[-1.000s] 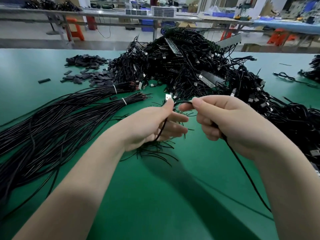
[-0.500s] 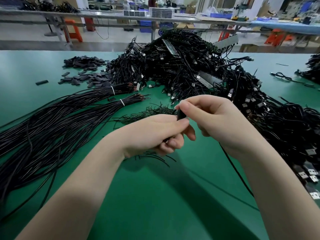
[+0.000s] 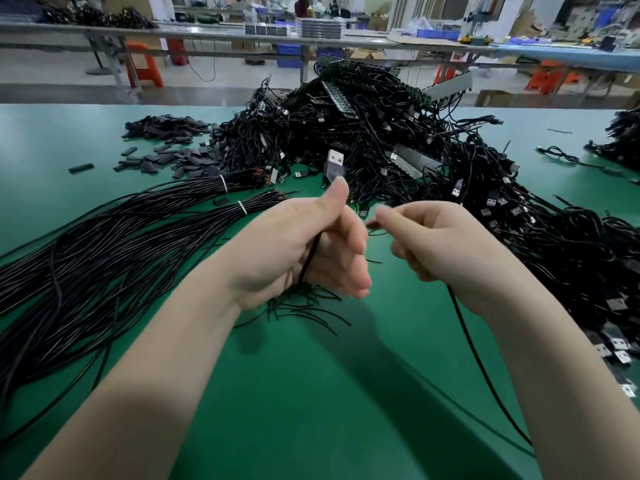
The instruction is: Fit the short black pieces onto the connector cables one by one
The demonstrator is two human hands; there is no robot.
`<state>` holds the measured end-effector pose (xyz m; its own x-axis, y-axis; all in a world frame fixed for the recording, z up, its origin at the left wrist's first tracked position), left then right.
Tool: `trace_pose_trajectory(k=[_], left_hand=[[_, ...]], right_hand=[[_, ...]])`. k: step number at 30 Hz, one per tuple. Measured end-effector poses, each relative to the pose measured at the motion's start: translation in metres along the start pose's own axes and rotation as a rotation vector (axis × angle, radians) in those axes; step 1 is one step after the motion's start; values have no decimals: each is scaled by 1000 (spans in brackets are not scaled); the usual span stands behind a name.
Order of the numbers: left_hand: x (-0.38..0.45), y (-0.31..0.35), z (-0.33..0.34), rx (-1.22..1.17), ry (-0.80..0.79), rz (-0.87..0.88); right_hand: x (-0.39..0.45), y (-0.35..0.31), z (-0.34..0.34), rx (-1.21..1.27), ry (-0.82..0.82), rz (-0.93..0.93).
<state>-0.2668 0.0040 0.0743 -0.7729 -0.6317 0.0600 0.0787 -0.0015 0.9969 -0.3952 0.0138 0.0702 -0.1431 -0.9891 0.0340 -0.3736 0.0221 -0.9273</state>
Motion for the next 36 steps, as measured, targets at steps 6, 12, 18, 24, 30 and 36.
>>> trace_pose_trajectory(k=[6,12,18,24,30,36], left_hand=[[-10,-3,23,-38,-282,-60],[-18,16,45,-352,-520,71],[-11,-26,29,192,-403,-238],[13,-29,-15,89,192,-153],[7,12,-21,-513,126,85],[-14,7,14,-185,-282,-132]], right_hand=[[1,-7,-28,-346,136,-111],[7,4,-22,-469,103,-120],[8,7,-21,-558,114,-69],[-18,-26,29,277,-350,-103],[-28,6,91,246,-744,3],[2,45,49,-124,-358,131]])
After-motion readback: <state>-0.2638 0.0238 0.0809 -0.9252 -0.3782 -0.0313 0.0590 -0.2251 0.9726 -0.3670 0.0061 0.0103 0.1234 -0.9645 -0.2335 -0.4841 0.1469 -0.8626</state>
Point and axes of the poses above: each hand's wrist, its own x-axis towards the middle knuckle, its own z-axis out of the palm, y = z × x, the point moved 9 cm from there along x, towards the middle knuckle
